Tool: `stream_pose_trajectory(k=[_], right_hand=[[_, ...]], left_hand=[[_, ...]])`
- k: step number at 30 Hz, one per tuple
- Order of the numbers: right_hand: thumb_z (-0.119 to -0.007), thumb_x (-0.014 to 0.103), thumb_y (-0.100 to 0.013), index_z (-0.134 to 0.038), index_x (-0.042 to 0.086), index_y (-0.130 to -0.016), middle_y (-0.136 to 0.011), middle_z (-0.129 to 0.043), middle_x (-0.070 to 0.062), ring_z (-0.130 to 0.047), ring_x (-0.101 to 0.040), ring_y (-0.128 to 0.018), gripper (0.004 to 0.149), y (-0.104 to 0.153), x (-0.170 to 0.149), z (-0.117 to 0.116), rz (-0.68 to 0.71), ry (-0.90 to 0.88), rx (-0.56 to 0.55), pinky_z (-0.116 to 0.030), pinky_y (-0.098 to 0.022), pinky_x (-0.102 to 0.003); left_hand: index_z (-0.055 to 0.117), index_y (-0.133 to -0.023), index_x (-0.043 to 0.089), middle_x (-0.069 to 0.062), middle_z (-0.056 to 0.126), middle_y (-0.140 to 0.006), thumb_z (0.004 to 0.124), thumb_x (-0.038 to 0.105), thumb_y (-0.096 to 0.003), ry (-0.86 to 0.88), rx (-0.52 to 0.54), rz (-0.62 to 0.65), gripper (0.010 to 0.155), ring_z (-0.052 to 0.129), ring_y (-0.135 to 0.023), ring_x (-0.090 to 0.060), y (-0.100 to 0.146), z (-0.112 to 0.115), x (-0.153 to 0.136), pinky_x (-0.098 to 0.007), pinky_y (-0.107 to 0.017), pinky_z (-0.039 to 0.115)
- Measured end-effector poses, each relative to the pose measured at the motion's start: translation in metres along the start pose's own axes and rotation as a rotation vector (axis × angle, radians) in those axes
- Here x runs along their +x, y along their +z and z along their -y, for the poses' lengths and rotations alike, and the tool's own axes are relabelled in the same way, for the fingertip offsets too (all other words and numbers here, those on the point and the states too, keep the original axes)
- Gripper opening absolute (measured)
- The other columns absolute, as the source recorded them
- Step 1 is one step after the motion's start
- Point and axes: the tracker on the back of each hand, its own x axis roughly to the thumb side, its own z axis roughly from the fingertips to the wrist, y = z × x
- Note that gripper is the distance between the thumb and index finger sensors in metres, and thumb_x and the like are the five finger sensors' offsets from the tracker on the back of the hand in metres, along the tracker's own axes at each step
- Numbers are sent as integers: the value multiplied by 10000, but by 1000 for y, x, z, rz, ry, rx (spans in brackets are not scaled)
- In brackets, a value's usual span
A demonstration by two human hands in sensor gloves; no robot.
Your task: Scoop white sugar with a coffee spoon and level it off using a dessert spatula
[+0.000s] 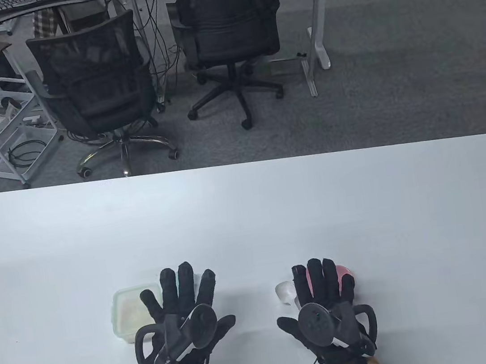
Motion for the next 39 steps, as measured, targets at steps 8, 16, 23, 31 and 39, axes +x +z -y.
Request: stream_pose_trajectory(k=[8,16,23,31,39], right_hand=[[-657,647,-467,-20,108,-1129,-1195,21,-318,-51,-627,-1077,1066,2,1,3,4,-17,-8,-155,-675,-845],[-655,649,-467,-20,103,-1129,-1192,19,-325,-56,-630,-1074,1068,3,-1,5,3,-16,-5,-160,-673,-846],[-652,652,-467,-18,98,-1128,-1190,15,-330,-61,-635,-1072,1070,7,-7,6,6,-22,14,-168,-669,-848],[-652,654,-467,-13,100,-1128,-1190,21,-328,-62,-634,-1073,1074,7,-11,8,10,-51,39,-165,-669,-848],[-650,658,-466,-5,105,-1125,-1196,26,-306,-69,-637,-1072,1075,6,-8,3,21,-36,69,-174,-666,-850]], left_hand=[[70,-1117,473,-38,-66,-1200,594,824,-386,4,-30,5,965,11,-1139,-468,-2,3,-1,-799,-687,152],[80,-1124,464,-36,-53,-1206,609,816,-395,32,-58,-26,967,16,-1142,-463,-3,0,-8,-795,-693,157],[209,-1137,478,-16,69,-1245,685,787,-394,209,-270,46,935,108,-1170,-447,-22,-17,-47,-780,-727,203],[163,-1114,538,-24,16,-1232,788,832,-298,14,-362,-93,1068,83,-1150,-495,-46,-12,-125,-815,-708,235],[139,-1107,564,-35,-1,-1225,900,813,-259,247,-574,-101,1166,172,-1150,-527,-53,22,-159,-779,-742,529]])
